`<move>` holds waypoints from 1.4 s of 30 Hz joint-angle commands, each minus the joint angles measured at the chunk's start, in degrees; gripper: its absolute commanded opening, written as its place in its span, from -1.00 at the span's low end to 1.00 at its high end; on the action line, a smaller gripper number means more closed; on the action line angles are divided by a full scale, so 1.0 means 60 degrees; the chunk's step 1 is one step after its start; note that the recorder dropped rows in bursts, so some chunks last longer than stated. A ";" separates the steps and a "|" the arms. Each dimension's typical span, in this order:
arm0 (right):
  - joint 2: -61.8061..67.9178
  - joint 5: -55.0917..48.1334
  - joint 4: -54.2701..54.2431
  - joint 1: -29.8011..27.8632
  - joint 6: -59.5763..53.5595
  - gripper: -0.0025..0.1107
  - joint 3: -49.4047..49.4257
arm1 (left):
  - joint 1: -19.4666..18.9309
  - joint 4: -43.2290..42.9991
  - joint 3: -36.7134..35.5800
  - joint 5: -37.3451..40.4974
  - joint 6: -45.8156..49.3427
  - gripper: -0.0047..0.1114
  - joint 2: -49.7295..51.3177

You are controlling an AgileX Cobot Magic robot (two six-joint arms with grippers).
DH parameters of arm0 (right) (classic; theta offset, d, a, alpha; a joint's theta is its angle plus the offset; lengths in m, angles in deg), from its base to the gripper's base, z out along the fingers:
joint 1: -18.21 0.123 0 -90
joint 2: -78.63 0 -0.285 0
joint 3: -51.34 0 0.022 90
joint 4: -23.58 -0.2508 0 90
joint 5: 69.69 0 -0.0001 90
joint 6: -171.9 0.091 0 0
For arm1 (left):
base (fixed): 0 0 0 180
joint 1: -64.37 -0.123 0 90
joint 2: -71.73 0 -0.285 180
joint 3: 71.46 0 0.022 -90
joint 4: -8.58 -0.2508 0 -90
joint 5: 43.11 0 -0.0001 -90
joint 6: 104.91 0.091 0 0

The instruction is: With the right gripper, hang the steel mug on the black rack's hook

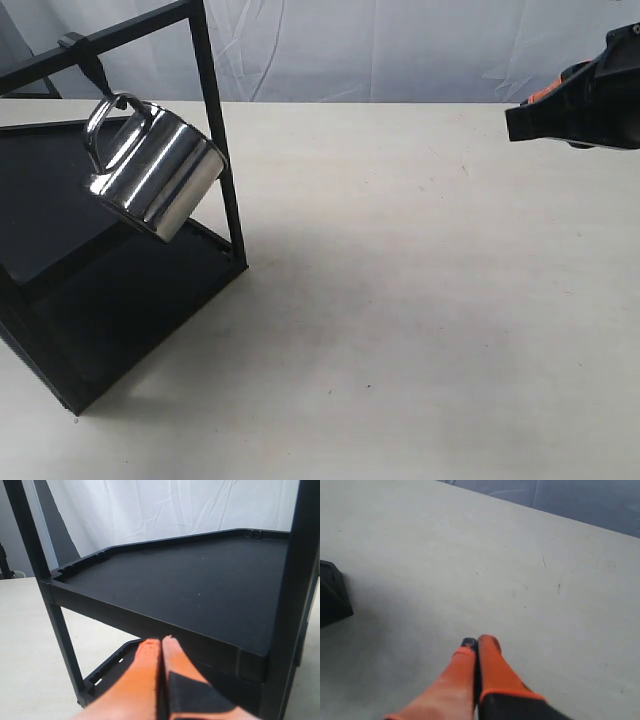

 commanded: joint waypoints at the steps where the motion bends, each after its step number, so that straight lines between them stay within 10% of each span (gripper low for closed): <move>1: -0.0081 0.0182 -0.0111 -0.0043 0.0033 -0.97 0.0038 | 0.0053 -0.0004 -0.0004 -0.0005 0.0000 -0.89 -0.0026; 27: -0.1949 0.1038 0.0475 -0.0875 0.0298 -0.97 0.0195 | 0.0053 -0.0004 -0.0004 -0.0005 0.0000 -0.89 -0.0026; 35: -0.5508 0.1009 0.0213 -0.3276 0.0316 -0.97 0.2803 | 0.0053 -0.0004 -0.0004 -0.0005 0.0000 -0.89 -0.0026; 42: -0.7134 0.1459 -0.0090 -0.3445 0.0534 -0.97 0.5091 | 0.0053 -0.0004 -0.0004 -0.0005 0.0000 -0.89 -0.0026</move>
